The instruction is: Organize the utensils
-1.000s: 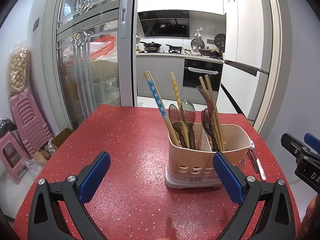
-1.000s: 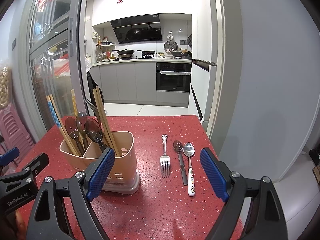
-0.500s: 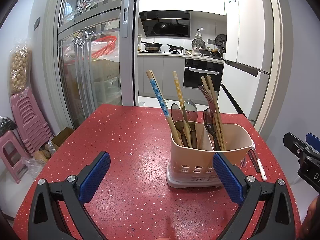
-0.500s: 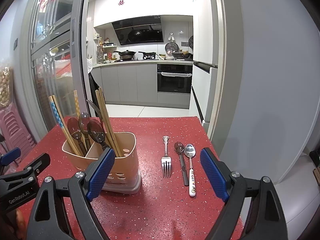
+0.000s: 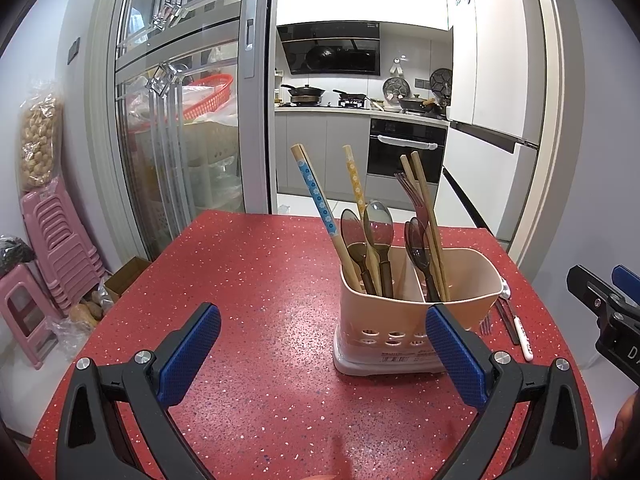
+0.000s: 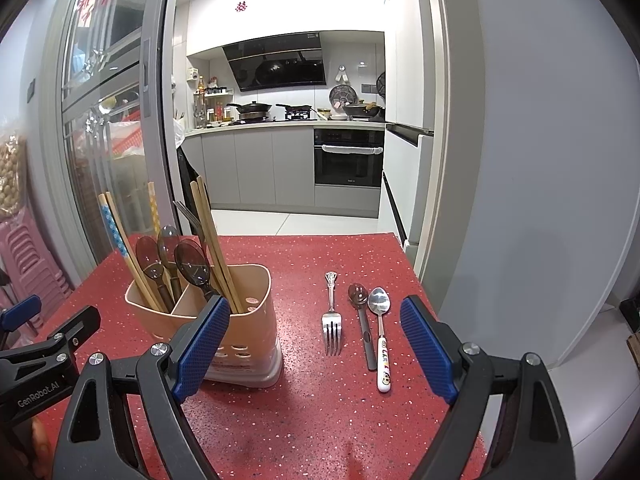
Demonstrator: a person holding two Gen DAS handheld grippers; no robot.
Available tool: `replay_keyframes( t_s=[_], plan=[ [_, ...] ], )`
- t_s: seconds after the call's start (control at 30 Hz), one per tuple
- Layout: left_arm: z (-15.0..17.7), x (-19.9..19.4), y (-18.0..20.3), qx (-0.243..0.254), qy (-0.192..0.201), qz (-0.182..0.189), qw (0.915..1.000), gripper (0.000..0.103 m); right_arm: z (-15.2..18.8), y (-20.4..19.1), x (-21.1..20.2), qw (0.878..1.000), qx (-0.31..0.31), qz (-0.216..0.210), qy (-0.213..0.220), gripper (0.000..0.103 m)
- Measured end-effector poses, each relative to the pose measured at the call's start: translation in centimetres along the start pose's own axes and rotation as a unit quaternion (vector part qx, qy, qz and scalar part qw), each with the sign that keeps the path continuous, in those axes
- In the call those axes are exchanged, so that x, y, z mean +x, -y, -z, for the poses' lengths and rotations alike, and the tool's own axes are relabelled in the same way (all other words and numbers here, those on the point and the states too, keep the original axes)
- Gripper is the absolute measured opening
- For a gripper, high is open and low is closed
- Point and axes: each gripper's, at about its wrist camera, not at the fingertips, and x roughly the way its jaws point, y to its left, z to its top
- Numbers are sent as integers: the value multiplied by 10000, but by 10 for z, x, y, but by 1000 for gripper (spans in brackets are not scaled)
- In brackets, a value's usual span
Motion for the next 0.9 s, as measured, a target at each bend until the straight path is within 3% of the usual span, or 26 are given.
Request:
replay_keyframes(
  t_s=[0.9],
  plan=[
    [0,-4,4,62,12,-59,10000,103,0,1,-3,10000,9,11,-6,90]
  ],
)
